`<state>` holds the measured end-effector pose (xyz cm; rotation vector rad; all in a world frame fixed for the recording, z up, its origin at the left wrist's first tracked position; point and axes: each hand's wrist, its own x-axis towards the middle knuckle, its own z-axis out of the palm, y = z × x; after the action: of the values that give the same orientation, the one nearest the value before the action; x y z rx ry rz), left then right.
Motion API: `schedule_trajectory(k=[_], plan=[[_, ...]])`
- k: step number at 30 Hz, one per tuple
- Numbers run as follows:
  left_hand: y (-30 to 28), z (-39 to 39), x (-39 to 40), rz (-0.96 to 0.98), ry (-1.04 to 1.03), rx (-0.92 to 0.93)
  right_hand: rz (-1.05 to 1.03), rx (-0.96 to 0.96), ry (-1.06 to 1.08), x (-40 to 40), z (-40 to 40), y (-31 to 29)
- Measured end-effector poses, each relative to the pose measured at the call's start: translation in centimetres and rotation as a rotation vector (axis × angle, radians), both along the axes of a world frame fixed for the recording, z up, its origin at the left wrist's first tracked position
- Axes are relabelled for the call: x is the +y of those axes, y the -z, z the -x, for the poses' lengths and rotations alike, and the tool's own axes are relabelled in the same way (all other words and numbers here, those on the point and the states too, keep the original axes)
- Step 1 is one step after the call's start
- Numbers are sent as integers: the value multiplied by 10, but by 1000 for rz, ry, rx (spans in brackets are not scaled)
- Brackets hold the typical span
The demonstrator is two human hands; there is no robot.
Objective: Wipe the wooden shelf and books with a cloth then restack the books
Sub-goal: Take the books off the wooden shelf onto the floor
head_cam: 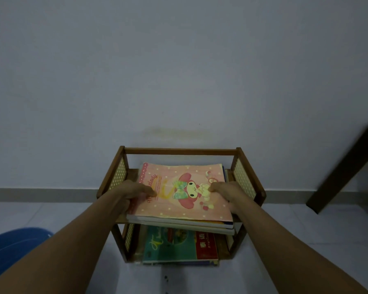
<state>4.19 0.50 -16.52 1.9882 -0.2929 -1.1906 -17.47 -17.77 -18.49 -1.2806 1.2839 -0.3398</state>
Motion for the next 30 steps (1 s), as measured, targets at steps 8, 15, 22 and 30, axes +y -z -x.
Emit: schedule_trajectory(k=[8, 15, 22, 30], plan=[[-7, 34, 32, 211, 97, -189, 287, -136, -45, 30, 25, -12], [-15, 100, 110, 348, 123, -225, 238, -193, -12, 97, 80, -21], [50, 127, 167, 78, 379, -262, 287, -97, 31, 181, 133, 56], [159, 126, 175, -183, 337, -168, 194, 185, -106, 193, 129, 162]])
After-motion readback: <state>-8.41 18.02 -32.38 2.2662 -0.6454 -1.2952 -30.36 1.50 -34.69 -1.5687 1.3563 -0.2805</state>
